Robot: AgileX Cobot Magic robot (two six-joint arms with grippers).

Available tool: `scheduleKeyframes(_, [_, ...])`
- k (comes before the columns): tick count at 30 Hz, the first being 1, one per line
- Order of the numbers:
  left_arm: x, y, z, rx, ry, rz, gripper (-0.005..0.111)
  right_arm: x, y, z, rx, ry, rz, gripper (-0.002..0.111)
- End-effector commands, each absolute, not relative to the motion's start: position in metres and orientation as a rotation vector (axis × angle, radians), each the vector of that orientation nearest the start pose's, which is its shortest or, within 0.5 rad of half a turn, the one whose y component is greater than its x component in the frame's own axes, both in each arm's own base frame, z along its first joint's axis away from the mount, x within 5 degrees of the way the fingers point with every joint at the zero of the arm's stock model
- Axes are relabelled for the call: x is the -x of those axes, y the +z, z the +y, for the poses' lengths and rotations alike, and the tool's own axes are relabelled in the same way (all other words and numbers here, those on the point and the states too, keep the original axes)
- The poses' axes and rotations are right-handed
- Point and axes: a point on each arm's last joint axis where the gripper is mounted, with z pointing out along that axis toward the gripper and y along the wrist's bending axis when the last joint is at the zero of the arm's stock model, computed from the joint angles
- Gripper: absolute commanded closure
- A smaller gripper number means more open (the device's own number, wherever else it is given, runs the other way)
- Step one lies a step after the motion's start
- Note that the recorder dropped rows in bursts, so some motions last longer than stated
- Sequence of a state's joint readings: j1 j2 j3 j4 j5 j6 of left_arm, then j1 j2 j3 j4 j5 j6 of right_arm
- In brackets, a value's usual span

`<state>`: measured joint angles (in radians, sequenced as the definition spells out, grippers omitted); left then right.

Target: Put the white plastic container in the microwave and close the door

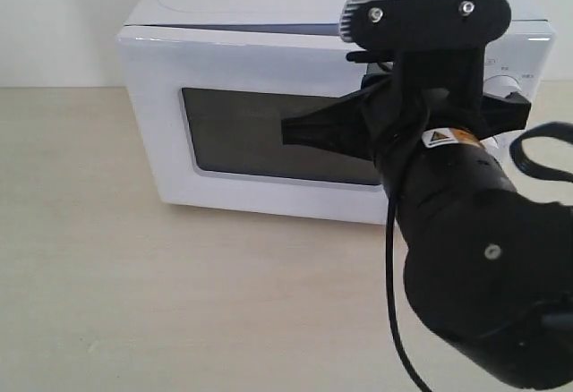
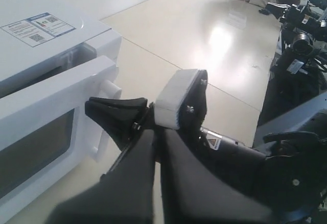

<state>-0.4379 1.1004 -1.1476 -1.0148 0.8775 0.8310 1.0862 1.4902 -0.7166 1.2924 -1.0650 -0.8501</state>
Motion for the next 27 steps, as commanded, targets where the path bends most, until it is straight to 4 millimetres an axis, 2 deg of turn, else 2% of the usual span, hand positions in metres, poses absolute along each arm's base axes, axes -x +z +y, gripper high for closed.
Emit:
scheduleKeyframes(1, [-0.166,0.419,-0.145,-0.927,-0.968,1.805,0.102,-0.209,0.245,0.201,0.024,0.058,1.715,0.108])
scheduleKeyframes(6, [-0.167,0.419,-0.145,-0.925,-0.967,1.804,0.102,-0.222,0.244,0.189,-0.021,0.036,1.730,0.108])
scheduleKeyframes(10, [-0.167,0.420,-0.145,-0.919,-0.964,1.803,0.102,-0.231,0.238,0.184,-0.003,0.063,1.793,0.108])
scheduleKeyframes(13, [-0.168,0.420,-0.145,-0.910,-0.959,1.799,0.102,-0.238,0.241,0.179,0.025,0.046,1.761,0.108])
scheduleKeyframes(21, [-0.168,0.420,-0.145,-0.907,-0.959,1.798,0.102,-0.262,0.261,0.176,-0.004,0.095,1.767,0.108])
scheduleKeyframes(27, [-0.168,0.420,-0.145,-0.907,-0.960,1.798,0.102,-0.267,0.253,0.180,0.042,0.037,1.775,0.108])
